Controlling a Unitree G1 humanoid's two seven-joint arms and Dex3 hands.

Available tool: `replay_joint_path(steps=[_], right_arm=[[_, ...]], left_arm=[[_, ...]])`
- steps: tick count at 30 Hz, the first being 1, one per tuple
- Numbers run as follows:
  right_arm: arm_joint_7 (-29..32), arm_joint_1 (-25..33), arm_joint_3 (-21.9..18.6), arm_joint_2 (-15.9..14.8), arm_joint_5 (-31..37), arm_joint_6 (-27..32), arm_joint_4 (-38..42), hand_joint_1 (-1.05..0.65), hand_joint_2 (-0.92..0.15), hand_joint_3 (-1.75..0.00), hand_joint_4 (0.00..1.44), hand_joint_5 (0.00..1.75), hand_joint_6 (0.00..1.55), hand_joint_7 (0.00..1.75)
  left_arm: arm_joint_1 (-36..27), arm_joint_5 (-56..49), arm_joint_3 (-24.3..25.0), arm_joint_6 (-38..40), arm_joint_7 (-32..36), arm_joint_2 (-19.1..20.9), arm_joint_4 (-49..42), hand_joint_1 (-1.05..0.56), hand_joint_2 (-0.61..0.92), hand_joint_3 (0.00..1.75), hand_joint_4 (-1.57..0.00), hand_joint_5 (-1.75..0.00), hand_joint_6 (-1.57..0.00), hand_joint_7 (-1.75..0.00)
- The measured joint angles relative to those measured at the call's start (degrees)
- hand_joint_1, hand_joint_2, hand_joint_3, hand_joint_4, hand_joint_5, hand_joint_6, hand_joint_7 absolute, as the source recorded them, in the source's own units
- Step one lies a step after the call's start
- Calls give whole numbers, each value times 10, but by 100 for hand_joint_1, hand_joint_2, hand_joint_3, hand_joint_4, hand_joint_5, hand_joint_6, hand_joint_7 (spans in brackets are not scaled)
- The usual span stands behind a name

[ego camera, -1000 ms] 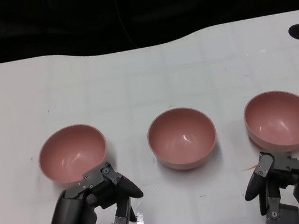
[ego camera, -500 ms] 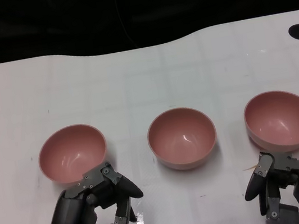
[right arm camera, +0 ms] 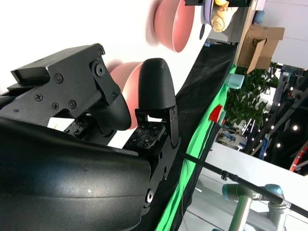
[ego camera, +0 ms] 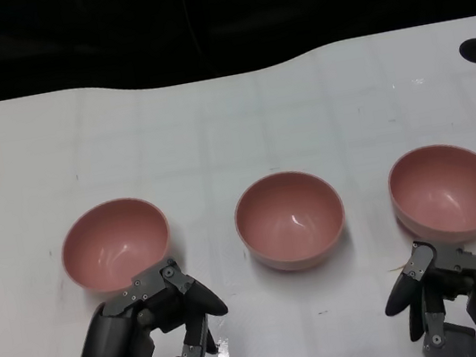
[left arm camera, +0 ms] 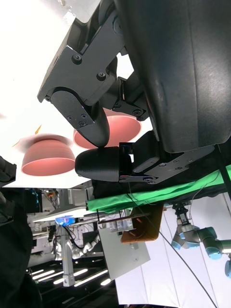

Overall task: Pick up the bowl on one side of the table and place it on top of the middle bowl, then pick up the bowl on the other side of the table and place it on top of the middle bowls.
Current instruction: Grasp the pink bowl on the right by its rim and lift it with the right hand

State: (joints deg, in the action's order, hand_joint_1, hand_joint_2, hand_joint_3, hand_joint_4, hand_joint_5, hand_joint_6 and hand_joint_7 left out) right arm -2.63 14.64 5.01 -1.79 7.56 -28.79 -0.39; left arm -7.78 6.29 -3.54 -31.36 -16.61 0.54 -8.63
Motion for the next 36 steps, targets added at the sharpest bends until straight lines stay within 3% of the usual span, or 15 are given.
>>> replay_joint_path(steps=[5, 8, 10, 15, 20, 23, 28, 36], right_arm=[[19, -9, -6, -11, 38, -11, 8, -22, -64, -78, 49, 128, 54, 92], [35, -10, -10, -15, 63, -8, 6, -25, -67, -67, 43, 122, 49, 88], [47, -12, -12, -22, 90, -8, 4, -26, -73, -46, 30, 119, 40, 88], [83, -25, -26, -55, 177, -2, -12, -37, -87, -10, 15, 103, 26, 61], [94, -27, -27, -76, 248, 41, -42, -51, -89, -1, 10, 83, 24, 32], [103, -27, -27, -86, 289, 69, -67, -57, -89, 0, 8, 76, 21, 24], [108, -35, -29, -115, 358, 118, -101, -64, -87, 0, 3, 70, 16, 18], [97, -64, -7, -128, 461, 234, -124, -65, -83, 0, 2, 67, 20, 17]], left_arm=[[0, 0, 0, 0, 0, 0, 0, -16, 46, 121, -78, -167, -79, -132], [0, 0, 0, 1, 0, 0, 0, -16, 46, 122, -78, -167, -80, -132], [0, 0, 0, 1, 0, -1, 0, -16, 46, 121, -78, -167, -80, -132], [0, 0, 0, 1, 0, -1, 0, -15, 47, 120, -79, -166, -80, -131], [1, 0, 0, 0, 0, -1, -1, -16, 48, 118, -79, -166, -80, -130], [1, 0, 0, 0, 0, -1, -2, -16, 49, 118, -78, -165, -80, -130], [1, 0, -1, 1, 0, -2, -2, -16, 49, 117, -78, -165, -80, -130], [1, 2, -1, 4, 0, -3, 0, -16, 47, 120, -79, -166, -80, -131]])
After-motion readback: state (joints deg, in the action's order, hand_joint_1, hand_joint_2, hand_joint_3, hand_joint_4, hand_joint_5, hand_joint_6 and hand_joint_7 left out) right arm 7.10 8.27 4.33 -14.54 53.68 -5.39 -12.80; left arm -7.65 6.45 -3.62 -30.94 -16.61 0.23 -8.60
